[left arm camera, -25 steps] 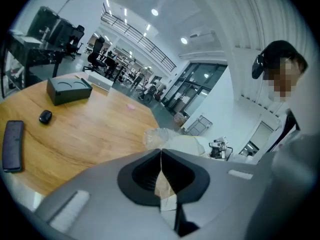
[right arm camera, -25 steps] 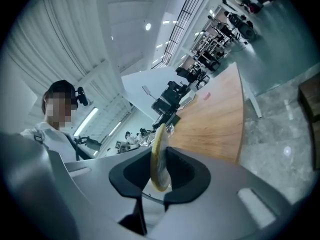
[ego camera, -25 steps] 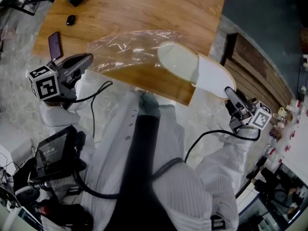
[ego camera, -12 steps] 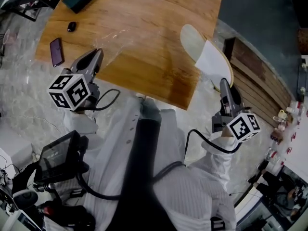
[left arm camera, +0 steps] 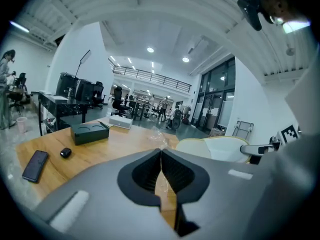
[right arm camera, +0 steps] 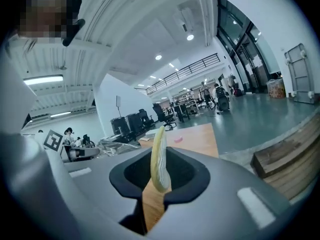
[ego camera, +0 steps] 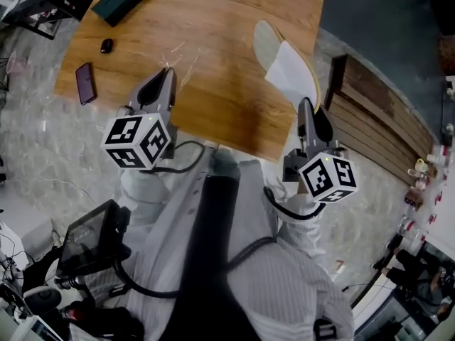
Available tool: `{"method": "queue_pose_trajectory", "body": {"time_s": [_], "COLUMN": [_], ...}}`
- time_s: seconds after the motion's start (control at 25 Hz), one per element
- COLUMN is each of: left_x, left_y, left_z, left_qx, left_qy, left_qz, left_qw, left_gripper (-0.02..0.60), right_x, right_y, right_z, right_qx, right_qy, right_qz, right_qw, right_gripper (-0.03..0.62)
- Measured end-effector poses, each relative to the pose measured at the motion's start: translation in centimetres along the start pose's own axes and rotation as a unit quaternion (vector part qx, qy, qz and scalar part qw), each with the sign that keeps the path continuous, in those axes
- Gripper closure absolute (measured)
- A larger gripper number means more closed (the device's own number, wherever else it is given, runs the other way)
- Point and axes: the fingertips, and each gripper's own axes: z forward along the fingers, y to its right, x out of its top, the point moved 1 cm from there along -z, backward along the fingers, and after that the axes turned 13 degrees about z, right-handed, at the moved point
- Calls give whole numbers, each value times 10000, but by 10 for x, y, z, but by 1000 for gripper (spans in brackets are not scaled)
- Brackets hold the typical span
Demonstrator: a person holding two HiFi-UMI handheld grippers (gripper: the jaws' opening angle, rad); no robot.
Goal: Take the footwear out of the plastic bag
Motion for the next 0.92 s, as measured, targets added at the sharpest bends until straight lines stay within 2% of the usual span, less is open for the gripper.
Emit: {"method": "queue_pose_trajectory", "body": {"time_s": [0.2, 0.64, 0.92], "left_x": [6, 5, -10], "left_y": [12, 17, 5], "left_z": [-1, -5, 9], "left_qx": [-91, -212, -292], "left_qy": [46, 26, -16], "left_qz": [60, 41, 17], "left_qw": [9999, 9998, 9996], "left_gripper": [577, 577, 577], "right_x": [-2, -2, -14], "right_y": [-19, -22, -18], "right_z": [0, -8, 7], "right_qx": [106, 103, 40], "right_qy": [-50, -55, -49], "right_qz": [-274, -268, -298], "right_qw": [9996, 9996, 9995], "right_gripper": [517, 517, 517]}}
